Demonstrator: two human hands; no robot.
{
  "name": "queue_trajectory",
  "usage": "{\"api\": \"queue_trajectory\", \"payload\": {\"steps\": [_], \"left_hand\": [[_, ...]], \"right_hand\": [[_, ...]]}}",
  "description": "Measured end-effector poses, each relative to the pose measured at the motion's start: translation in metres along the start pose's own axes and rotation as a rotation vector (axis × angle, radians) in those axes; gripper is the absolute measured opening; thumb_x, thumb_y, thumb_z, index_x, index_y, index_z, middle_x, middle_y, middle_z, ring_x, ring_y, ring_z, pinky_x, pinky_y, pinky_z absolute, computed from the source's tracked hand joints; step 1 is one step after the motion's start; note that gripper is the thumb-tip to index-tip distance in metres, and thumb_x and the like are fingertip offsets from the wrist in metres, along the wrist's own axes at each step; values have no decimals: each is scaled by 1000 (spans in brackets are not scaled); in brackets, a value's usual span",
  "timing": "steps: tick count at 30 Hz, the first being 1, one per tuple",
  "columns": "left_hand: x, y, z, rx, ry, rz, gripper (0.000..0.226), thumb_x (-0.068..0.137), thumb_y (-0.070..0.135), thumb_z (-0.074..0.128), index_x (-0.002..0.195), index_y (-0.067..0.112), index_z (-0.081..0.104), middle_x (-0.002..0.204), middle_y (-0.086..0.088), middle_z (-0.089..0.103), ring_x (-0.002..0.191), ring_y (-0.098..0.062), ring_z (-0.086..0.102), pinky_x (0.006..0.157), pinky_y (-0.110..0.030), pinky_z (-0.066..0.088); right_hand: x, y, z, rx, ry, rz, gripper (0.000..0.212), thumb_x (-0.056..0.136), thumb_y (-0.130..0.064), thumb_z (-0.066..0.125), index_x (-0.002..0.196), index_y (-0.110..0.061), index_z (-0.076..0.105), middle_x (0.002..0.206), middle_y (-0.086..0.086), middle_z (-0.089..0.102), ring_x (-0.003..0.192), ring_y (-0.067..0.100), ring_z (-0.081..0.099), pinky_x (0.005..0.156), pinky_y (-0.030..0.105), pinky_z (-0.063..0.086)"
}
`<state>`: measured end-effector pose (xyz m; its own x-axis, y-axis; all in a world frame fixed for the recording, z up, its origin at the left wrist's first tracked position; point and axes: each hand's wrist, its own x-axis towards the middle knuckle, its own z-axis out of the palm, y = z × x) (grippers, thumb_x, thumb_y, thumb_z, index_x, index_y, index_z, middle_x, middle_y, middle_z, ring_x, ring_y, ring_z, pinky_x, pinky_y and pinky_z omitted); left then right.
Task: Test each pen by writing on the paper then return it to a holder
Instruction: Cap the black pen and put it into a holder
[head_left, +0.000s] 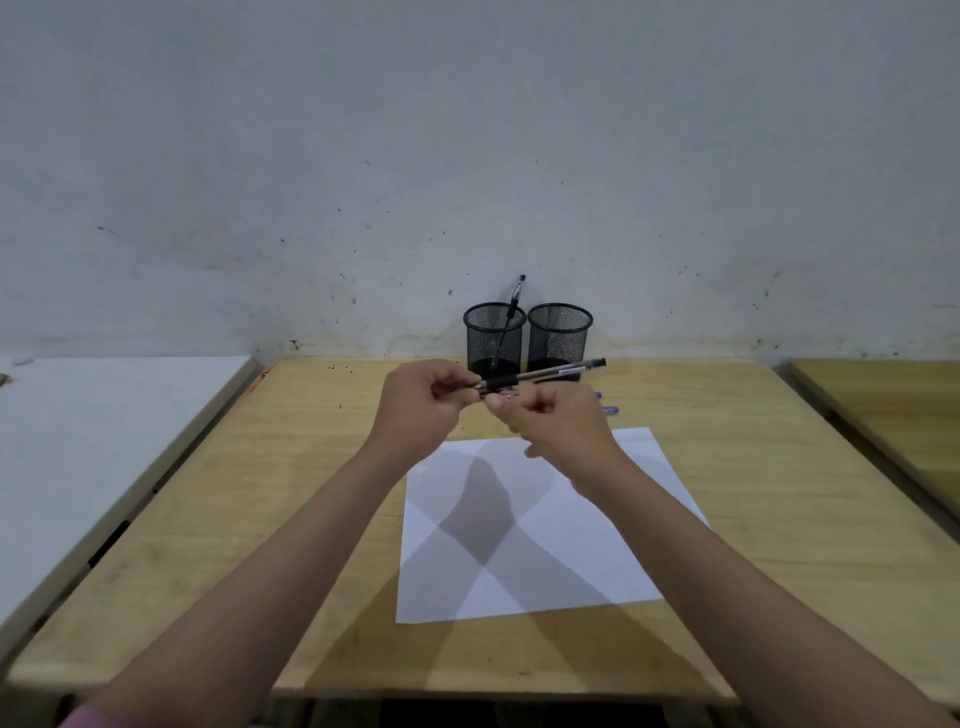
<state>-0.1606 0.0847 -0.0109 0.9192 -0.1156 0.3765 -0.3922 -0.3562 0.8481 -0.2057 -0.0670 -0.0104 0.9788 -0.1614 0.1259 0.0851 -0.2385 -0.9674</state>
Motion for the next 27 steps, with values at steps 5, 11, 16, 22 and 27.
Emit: {"api": "queue_trajectory", "payload": {"steps": [5,11,16,22,27], "left_hand": [[6,-2,5,11,-39,24,26,75,1,71,73,27,69,72,9,68,60,0,57,61,-10,44],[13,8,21,-44,-93,122,21,74,4,72,80,24,72,80,6,69,71,-8,62,70,-10,45],[15,20,61,-138,-194,165,24,78,15,72,100,22,68,99,7,69,91,-4,64,85,-16,48],[-16,60,142,-21,-562,314,44,83,34,65,124,23,54,125,8,53,110,-2,48,86,-13,34],[-63,86,208,107,-906,503,58,86,42,58,136,18,41,141,-1,42,130,-15,38,101,-22,28]], "right_hand": [[11,-11,-34,-648,192,-579,19,72,-23,76,90,-18,72,88,1,68,86,20,58,79,31,45],[15,-6,-53,-717,57,-516,16,75,-11,71,89,-16,75,84,2,71,79,24,65,76,44,51],[-5,0,-98,-825,164,-453,15,78,-4,65,89,-12,72,81,7,65,79,26,59,71,41,49],[-80,14,-183,-939,405,-189,12,82,-6,66,93,-12,71,85,4,64,80,23,60,68,35,49],[-164,31,-234,-1018,572,105,15,85,-11,63,97,-14,71,85,-1,60,82,21,56,71,33,45]]}}
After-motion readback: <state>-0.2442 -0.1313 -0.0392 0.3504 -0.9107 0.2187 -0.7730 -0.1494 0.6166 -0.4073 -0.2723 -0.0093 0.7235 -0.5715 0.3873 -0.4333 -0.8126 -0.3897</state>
